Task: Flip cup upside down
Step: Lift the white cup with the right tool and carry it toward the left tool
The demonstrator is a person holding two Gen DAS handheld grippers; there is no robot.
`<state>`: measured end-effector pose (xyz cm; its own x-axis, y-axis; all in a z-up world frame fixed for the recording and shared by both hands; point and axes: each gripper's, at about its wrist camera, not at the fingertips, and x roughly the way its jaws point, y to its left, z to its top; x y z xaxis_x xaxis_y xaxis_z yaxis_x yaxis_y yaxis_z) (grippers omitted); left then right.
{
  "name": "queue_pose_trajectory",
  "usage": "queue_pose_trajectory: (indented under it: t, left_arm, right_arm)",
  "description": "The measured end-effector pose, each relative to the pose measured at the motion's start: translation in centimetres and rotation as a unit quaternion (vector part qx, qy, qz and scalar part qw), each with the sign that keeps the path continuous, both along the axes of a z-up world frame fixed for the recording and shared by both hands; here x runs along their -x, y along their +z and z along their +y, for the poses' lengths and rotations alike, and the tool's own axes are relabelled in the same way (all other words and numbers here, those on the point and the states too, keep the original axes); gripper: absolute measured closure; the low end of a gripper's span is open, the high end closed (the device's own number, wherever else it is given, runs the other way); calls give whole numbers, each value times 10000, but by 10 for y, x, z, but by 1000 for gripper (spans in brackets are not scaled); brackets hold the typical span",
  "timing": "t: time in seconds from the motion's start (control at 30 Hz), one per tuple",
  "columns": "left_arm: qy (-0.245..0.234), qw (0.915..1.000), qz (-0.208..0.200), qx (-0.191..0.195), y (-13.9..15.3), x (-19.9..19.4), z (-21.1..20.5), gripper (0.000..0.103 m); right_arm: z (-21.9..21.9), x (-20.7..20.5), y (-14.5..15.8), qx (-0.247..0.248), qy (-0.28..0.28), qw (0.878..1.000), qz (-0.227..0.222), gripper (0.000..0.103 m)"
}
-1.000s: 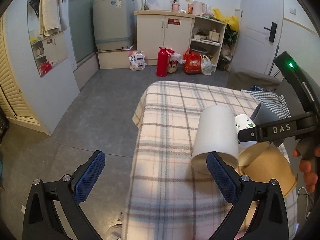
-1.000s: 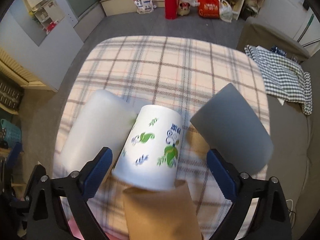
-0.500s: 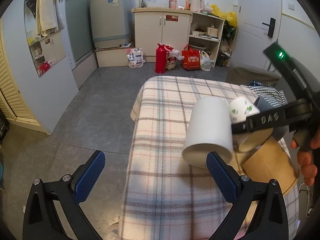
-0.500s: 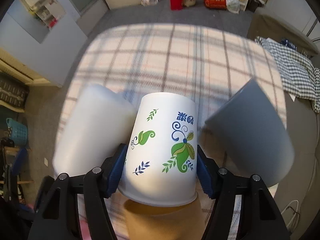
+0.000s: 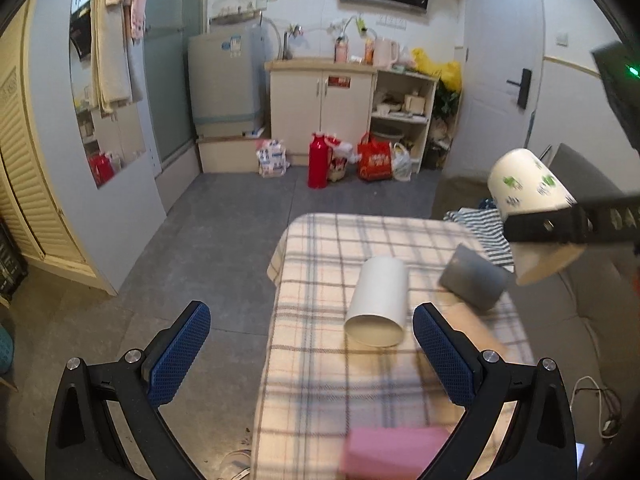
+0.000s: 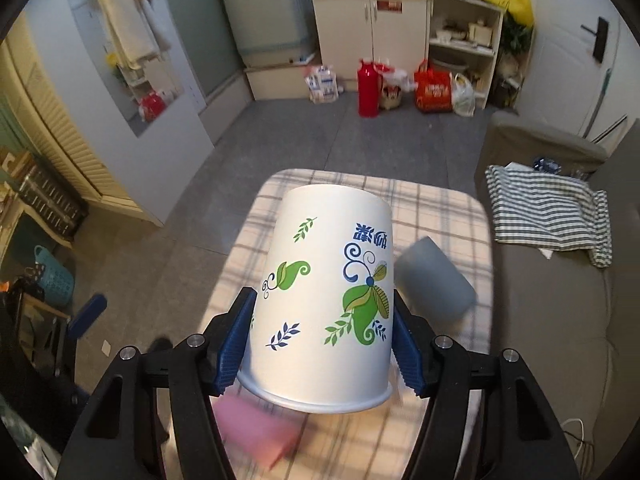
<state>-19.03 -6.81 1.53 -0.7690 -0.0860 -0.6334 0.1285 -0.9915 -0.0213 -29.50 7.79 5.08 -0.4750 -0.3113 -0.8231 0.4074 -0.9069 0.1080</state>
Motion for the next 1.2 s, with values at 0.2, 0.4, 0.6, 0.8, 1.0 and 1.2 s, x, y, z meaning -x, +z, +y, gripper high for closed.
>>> queue_pose_trajectory:
  t: [0.2, 0.4, 0.6, 0.8, 1.0, 1.2]
  left_arm:
    - [-76, 9996, 270, 29, 25, -61, 17, 0]
    - [3, 9996, 297, 35, 14, -109, 27, 0]
    - [179, 9991, 375, 61, -14, -146, 27, 0]
    - [130, 9991, 308, 263, -46, -170, 31, 0]
    - [102, 9998, 124, 133, -69, -178, 28, 0]
    - [124, 9999, -51, 46, -87, -171, 25, 0]
  right_arm:
    - [28, -76, 24, 91, -8, 9997, 219, 39]
    - [47, -141, 0, 146, -51, 9997, 186, 39]
    - [60, -176, -52, 221, -214, 9994, -174, 39]
    - [60, -191, -111, 131, -366, 9977, -555, 39]
    - [55, -191, -147, 15, -408, 9954, -862, 39]
    - [50, -185, -171, -101, -386, 9925, -1152, 39]
